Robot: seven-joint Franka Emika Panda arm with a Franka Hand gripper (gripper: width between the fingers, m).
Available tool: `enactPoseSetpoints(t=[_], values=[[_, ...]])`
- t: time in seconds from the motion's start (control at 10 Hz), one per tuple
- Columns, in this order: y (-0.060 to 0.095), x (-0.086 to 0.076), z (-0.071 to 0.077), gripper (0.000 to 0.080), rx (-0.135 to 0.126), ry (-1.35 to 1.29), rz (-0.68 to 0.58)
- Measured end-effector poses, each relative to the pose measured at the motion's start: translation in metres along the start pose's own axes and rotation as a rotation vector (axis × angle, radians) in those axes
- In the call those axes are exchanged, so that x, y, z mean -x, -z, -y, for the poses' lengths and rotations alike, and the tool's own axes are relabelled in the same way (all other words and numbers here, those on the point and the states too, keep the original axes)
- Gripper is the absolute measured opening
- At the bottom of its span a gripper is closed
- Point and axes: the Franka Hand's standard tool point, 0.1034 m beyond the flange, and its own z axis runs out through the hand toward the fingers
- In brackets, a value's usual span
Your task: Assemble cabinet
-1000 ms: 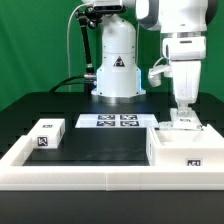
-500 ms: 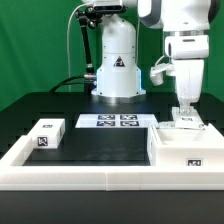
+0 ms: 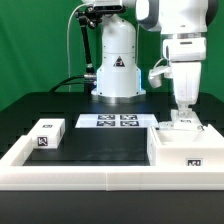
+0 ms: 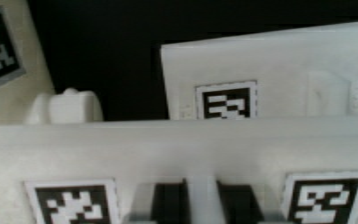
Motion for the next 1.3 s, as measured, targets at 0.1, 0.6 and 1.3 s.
enactPoseSetpoints(t=[0.1, 0.6, 1.3], values=[[0.000, 0.000, 0.002, 0.0071, 0.004, 0.003, -0.002], [0.000, -0.010, 0.004, 0.0071, 0.002, 0.003, -0.005], [0.002, -0.008, -0.004, 0.0071, -0.003, -0.006, 0.000]])
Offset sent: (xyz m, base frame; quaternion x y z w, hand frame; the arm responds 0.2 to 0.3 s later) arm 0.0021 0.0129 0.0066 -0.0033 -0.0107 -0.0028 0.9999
